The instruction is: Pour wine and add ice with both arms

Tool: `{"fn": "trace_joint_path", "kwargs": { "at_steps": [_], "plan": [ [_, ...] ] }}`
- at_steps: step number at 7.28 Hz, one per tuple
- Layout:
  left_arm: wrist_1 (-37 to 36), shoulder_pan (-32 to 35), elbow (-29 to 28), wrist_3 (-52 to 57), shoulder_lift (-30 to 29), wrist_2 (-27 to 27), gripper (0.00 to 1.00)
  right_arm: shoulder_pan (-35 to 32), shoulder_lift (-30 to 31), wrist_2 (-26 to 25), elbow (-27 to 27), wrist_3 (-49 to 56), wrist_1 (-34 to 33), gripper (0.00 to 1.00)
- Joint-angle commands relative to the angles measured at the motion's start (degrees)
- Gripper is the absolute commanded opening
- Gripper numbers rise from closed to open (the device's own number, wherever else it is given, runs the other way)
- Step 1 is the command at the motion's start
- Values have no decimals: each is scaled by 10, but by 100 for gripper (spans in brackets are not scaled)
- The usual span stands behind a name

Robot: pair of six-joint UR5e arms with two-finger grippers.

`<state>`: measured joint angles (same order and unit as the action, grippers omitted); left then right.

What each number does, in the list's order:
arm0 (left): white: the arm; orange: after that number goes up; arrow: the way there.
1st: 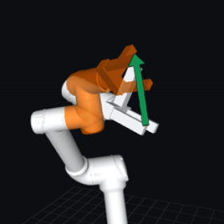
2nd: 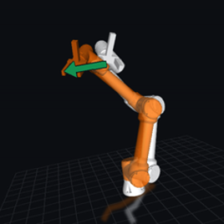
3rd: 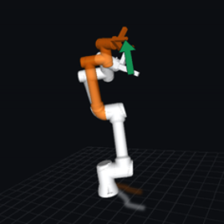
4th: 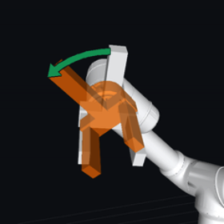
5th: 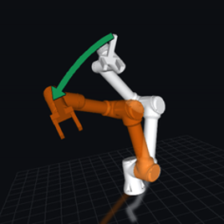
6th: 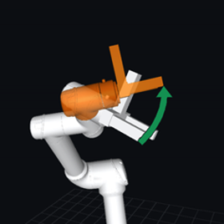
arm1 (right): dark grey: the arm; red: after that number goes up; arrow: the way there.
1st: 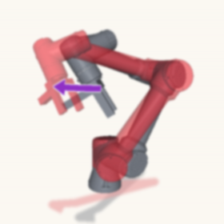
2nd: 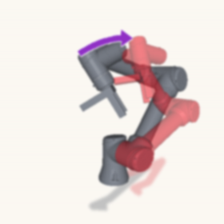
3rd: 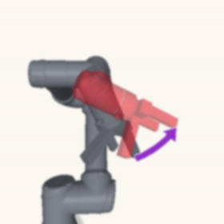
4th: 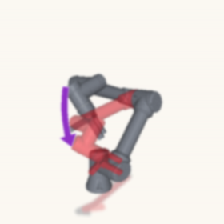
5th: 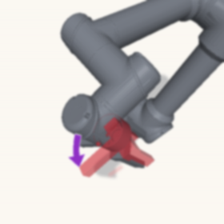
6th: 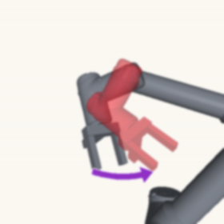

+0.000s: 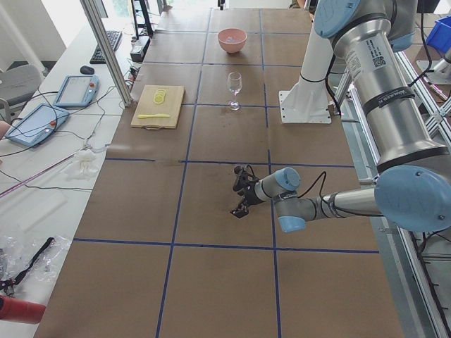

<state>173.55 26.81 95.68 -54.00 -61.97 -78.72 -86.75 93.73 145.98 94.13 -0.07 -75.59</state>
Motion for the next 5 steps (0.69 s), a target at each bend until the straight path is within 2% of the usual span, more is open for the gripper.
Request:
{"fn": "trace_joint_path", "kwargs": {
  "at_steps": [1, 4, 5],
  "plan": [
    [13, -109, 1, -50, 6, 92, 99, 0, 7, 15, 0, 1, 1, 100],
    [13, -164, 15, -84, 5, 109, 98, 0, 15, 18, 7, 2, 1, 100],
    [11, -194, 28, -85, 4, 162, 98, 0, 20, 23, 16, 2, 1, 100]
  ]
}}
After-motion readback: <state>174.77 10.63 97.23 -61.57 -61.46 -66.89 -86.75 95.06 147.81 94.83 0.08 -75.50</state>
